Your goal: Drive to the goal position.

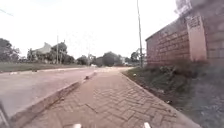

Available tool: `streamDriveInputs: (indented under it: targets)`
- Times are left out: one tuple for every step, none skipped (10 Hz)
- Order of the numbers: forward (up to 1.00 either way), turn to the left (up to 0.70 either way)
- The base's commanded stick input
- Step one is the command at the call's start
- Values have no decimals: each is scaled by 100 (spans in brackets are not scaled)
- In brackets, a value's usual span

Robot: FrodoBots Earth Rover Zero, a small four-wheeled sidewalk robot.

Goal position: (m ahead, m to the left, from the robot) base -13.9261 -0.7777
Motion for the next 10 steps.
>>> streamDriveInputs:
  targets:
    - [50,0]
    - [50,0]
    - [50,0]
    - [50,0]
    - [50,0]
    - [50,0]
    - [50,0]
    - [50,0]
    - [50,0]
    - [50,0]
